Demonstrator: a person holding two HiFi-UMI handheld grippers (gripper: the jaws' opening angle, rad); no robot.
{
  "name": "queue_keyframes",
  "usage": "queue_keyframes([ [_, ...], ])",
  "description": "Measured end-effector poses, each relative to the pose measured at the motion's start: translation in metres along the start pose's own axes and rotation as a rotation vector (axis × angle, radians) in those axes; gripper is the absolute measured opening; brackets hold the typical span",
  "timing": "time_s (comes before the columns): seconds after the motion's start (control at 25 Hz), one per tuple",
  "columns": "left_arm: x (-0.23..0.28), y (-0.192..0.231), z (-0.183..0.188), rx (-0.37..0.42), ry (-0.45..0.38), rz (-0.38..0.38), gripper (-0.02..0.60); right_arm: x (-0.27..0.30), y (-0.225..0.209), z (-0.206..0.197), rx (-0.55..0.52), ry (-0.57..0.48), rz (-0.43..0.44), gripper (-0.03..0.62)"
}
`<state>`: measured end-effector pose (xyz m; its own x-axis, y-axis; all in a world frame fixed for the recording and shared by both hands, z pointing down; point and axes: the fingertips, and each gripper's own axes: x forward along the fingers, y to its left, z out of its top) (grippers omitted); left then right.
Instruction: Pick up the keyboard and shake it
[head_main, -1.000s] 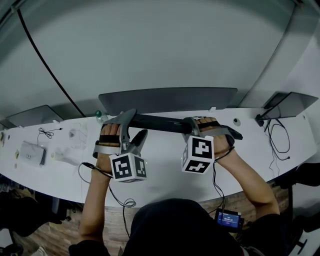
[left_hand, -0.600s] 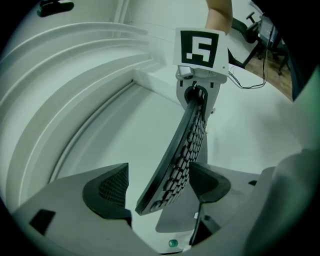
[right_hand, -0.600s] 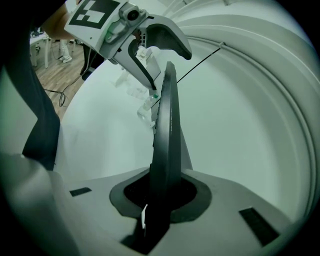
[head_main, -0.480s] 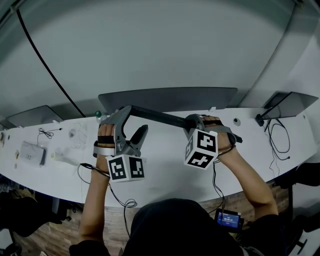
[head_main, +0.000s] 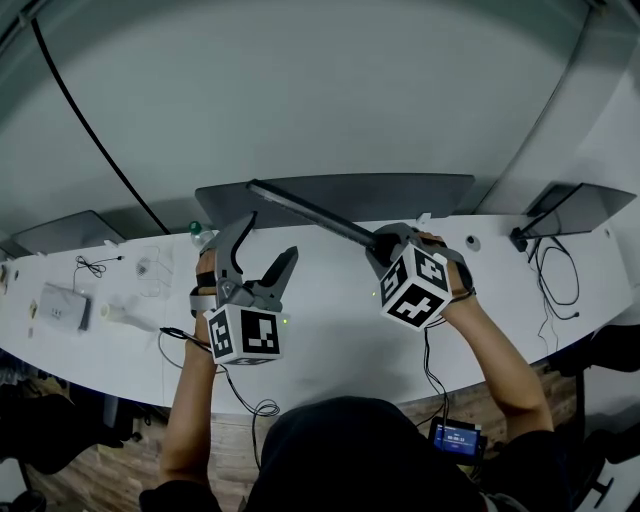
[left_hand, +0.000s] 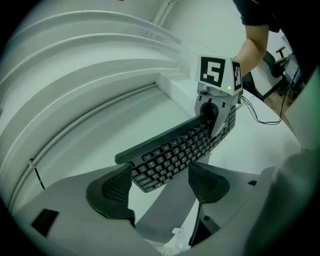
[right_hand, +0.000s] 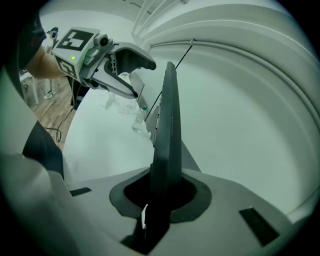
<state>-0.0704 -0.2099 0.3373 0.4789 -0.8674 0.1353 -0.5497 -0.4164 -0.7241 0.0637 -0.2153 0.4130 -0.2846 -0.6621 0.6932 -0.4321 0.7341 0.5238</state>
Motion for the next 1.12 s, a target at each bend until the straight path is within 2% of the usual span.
queue_keyframes([
  [0.12, -0.001, 0.002, -0.001, -0.012, 0.002, 0.01, 0.376, -0.003, -0.001, 0.002, 0.054, -0.029, 0.013, 0.081],
  [0.28, -0.003, 0.009, 0.001, -0.069, -0.014, 0.023, 0.361, -0.007, -0.007, 0.008, 0.084, -0.057, -0.001, 0.081],
  [0.32, -0.005, 0.014, 0.002, -0.075, -0.021, 0.053, 0.308, -0.008, -0.008, 0.01, 0.093, -0.068, -0.003, 0.081],
  [0.4, -0.011, 0.025, 0.005, -0.067, -0.038, 0.135, 0.093, -0.012, -0.009, 0.016, 0.118, -0.093, 0.0, 0.081],
  [0.44, -0.014, 0.029, 0.006, -0.065, -0.046, 0.163, 0.057, -0.015, -0.009, 0.019, 0.132, -0.106, 0.004, 0.081],
  [0.6, -0.022, 0.041, 0.014, -0.121, -0.09, 0.205, 0.02, -0.024, -0.012, 0.028, 0.19, -0.16, 0.011, 0.081],
  [0.72, -0.029, 0.052, 0.018, -0.174, -0.12, 0.251, 0.017, -0.028, -0.014, 0.032, 0.224, -0.19, 0.012, 0.081],
  [0.92, -0.034, 0.063, 0.017, -0.28, -0.114, 0.292, 0.015, -0.032, -0.018, 0.04, 0.254, -0.228, -0.003, 0.081],
  [1.04, -0.032, 0.06, 0.014, -0.391, -0.114, 0.259, 0.015, -0.034, -0.021, 0.045, 0.283, -0.255, -0.005, 0.081],
  [1.12, -0.029, 0.055, 0.011, -0.521, -0.117, 0.197, 0.015, -0.036, -0.023, 0.048, 0.302, -0.277, -0.004, 0.081],
])
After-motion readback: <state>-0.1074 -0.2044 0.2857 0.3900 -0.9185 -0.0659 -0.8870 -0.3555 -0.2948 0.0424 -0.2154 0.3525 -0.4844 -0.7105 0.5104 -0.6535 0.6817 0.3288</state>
